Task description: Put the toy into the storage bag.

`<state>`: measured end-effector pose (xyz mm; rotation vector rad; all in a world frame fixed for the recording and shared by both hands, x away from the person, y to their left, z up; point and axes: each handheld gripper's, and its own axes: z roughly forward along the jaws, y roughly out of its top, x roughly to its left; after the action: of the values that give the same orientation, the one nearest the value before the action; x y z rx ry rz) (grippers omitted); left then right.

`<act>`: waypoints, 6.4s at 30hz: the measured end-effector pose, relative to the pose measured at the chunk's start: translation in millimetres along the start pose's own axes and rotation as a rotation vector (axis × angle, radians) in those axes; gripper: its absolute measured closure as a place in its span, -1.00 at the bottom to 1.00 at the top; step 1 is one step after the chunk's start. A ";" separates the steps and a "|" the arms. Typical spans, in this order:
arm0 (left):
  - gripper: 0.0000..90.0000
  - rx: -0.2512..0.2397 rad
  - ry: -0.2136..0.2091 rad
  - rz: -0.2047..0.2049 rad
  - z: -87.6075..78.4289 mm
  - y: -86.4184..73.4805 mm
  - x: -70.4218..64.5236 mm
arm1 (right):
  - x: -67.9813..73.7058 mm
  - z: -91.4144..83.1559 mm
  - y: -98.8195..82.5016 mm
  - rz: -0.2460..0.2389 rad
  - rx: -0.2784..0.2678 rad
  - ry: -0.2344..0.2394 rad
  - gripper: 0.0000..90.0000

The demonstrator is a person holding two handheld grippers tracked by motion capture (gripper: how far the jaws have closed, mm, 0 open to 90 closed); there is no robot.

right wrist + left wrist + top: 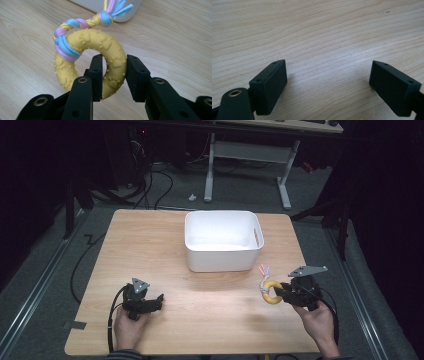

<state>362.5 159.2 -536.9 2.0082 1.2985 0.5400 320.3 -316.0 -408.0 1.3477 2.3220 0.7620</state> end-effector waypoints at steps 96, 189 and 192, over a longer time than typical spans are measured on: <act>-0.67 -0.002 0.004 0.000 0.3 0.0 -0.4 | 0.0 43.7 192.6 -0.019 -0.085 0.045 0.52; -0.67 -0.003 0.005 -0.004 0.5 0.1 -0.5 | 10.5 116.2 194.4 -0.017 0.223 0.085 0.39; -0.67 -0.003 0.005 -0.004 0.5 0.1 -0.4 | 7.8 110.3 194.2 -0.007 0.193 0.097 0.22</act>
<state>362.6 158.6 -537.2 2.0026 1.3041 0.5447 509.3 -200.6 -378.1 1.4094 2.5308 0.6269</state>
